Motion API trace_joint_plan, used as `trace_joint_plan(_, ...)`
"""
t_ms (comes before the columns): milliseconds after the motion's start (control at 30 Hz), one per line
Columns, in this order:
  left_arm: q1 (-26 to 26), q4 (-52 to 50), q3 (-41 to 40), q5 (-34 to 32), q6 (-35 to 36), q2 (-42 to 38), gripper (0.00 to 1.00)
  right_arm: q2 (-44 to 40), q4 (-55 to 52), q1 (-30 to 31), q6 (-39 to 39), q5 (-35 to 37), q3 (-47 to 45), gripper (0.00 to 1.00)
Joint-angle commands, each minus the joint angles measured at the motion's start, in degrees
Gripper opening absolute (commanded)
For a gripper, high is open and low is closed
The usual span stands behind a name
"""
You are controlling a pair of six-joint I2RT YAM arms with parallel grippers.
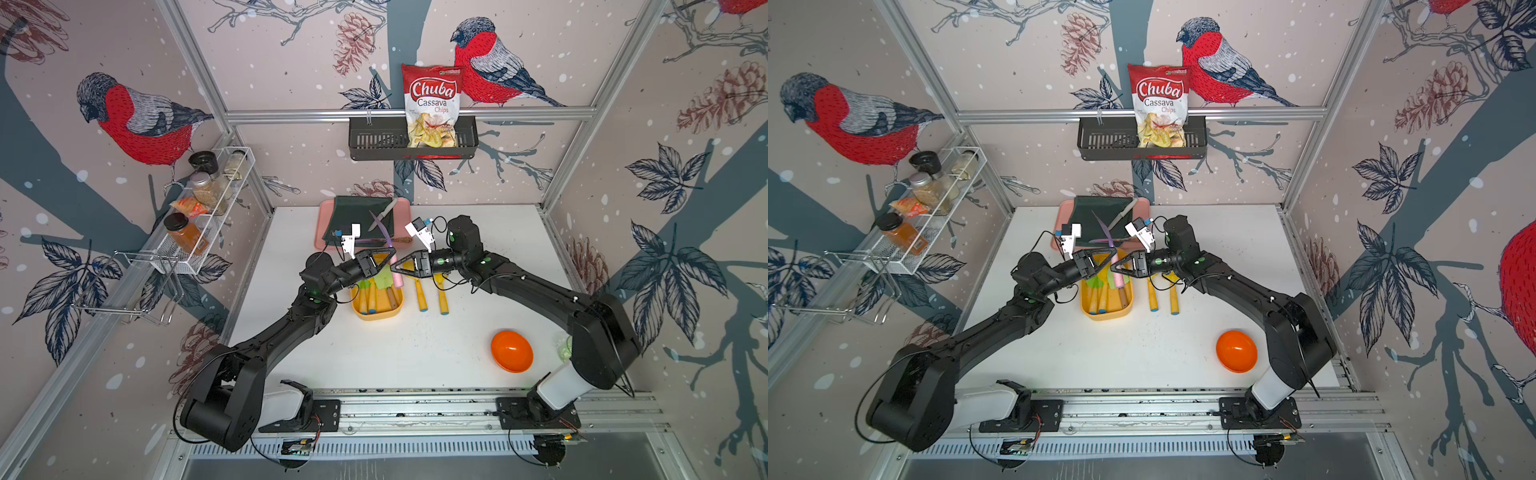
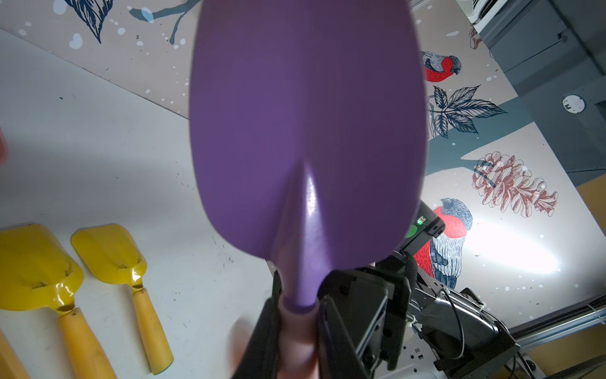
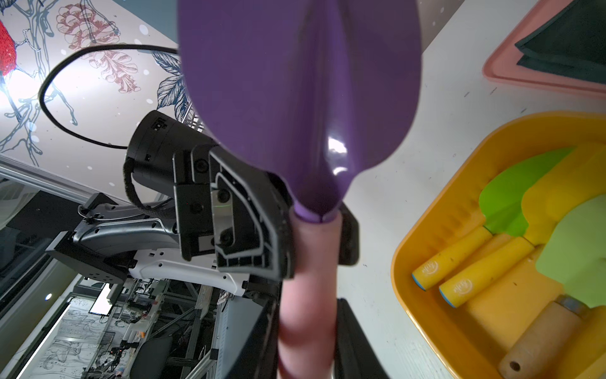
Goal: Take the shovel out of the storage box
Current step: Pick up the shovel from the storage box.
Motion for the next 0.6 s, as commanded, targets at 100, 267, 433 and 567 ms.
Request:
trace_joint_plan(100,0.1,4.7,0.1,1.9,-0.8,0.1,0.0,0.8,1.7,0.6,-0.3,-1.3,0.4,0.14)
trace_joint_plan(267,0.1,0.9,-0.9,0.1,1.7,-1.6,0.62,0.3,1.0,0.9,-0.7,-0.2,-0.9,0.11)
trace_joint_plan(433,0.1,-4.0,-0.2,-1.1,3.9,-1.9,0.99,-1.0,-1.8,0.3,-2.6,3.1,-2.0,0.1)
trace_joint_plan(567,0.3,-16.1,1.8,-6.2,7.4,-3.1,0.99,-2.4,-7.2,-1.5,-5.5,6.7,-3.2,0.09)
